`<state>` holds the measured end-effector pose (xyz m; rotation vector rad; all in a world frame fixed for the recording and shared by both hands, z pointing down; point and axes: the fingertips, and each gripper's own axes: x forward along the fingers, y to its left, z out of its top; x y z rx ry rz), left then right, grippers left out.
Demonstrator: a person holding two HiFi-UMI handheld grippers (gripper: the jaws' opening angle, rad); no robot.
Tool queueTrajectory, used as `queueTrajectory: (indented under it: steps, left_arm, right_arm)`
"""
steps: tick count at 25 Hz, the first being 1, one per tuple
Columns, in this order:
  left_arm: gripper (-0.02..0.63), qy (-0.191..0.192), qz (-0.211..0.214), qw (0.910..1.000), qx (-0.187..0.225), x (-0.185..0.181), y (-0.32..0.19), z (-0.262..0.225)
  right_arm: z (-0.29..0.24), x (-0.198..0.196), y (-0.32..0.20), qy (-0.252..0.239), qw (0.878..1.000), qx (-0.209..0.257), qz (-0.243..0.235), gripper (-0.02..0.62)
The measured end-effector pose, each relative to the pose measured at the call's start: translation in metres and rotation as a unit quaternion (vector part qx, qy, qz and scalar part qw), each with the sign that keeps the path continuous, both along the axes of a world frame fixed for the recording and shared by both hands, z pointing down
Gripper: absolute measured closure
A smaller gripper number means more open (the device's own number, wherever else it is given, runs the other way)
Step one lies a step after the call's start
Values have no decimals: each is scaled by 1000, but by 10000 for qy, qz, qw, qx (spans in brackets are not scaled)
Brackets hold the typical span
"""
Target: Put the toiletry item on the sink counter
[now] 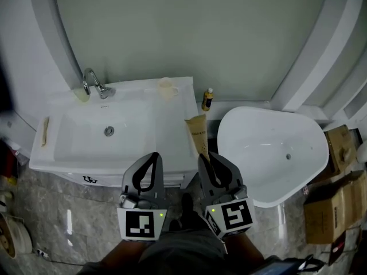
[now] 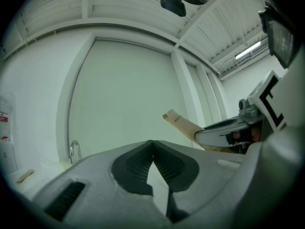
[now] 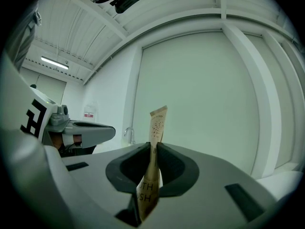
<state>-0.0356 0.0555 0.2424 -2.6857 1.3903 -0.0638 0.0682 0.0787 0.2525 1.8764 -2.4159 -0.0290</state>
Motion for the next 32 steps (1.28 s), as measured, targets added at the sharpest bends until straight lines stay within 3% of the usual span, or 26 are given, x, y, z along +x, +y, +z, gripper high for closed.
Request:
queueTrajectory:
  steps: [11, 19, 26, 32]
  left_arm:
    - [595, -291, -322, 9984, -375, 22, -72, 27]
    - [595, -352, -869, 9954, -193, 31, -123, 7]
    - [595, -346, -1301, 9908, -156, 20, -150, -1]
    - [595, -262, -1396, 9892, -374, 13, -169, 14]
  right_arm:
    - [26, 24, -79, -187, 9985, -360, -373, 548]
    - [11, 35, -144, -264, 9952, -232, -908, 548]
    - [2, 22, -178, -217, 9906, -196, -1338, 548]
    - [16, 15, -201, -145, 9890, -383, -1424, 548]
